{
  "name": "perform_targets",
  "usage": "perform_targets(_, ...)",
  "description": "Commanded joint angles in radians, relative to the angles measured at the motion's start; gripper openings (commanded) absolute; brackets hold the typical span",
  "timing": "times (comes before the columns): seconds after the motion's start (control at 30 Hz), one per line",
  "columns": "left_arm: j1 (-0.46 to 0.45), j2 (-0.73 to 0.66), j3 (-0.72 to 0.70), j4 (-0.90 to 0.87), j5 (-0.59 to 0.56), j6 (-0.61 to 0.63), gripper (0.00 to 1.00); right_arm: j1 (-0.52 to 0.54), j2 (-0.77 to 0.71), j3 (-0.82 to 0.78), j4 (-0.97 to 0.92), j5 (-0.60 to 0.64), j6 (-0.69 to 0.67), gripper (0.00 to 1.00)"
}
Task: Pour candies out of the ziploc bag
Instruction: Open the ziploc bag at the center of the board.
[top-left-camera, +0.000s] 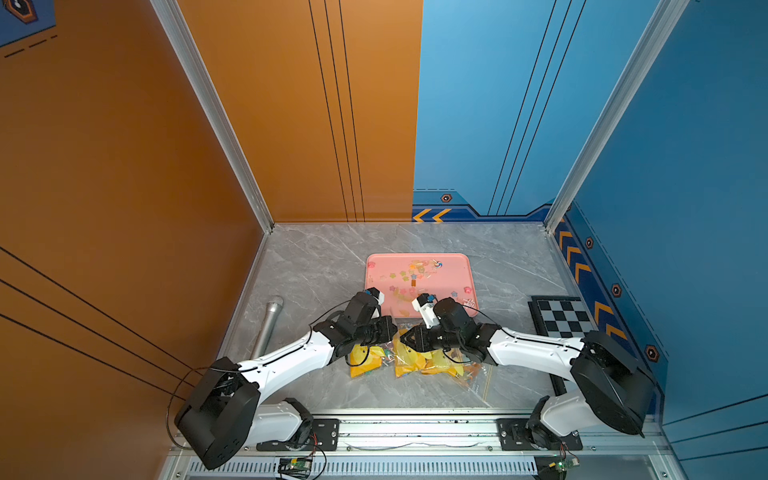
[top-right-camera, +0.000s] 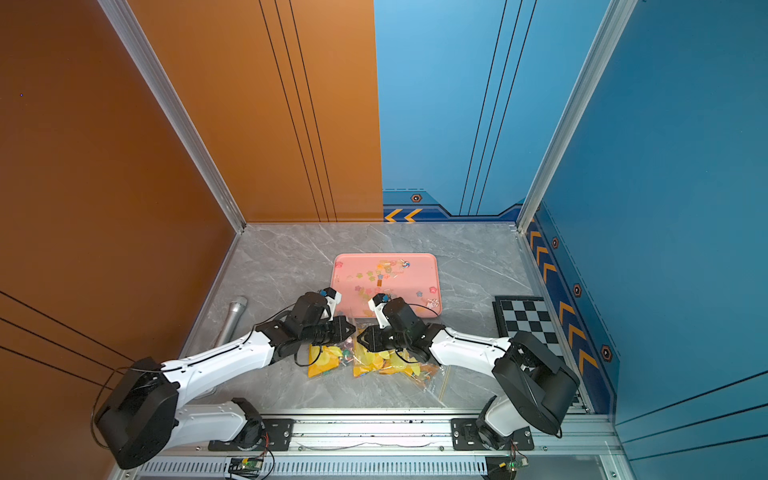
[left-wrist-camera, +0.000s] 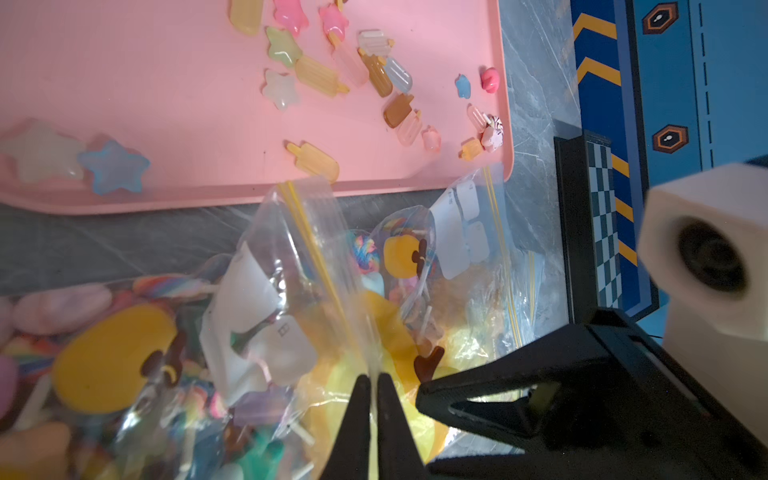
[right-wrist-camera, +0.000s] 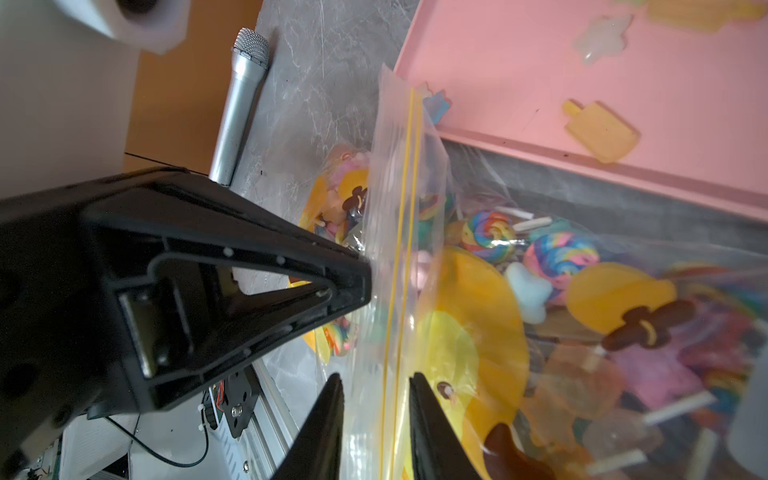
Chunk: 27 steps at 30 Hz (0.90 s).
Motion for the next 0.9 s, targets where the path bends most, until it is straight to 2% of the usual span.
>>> perform_targets(0.0, 0.011, -0.027, -0.004, -0.008, 0.015, -0.003, 0.09, 0.005, 0.016, 0.026, -0.024, 0.028, -0.022, 0.29)
perform_targets(0.87, -0.004, -0.027, 0.003, -0.024, 0.003, 0.008, 0.11, 0.022, 0.019, 0.072, -0.091, 0.046, -0.053, 0.24)
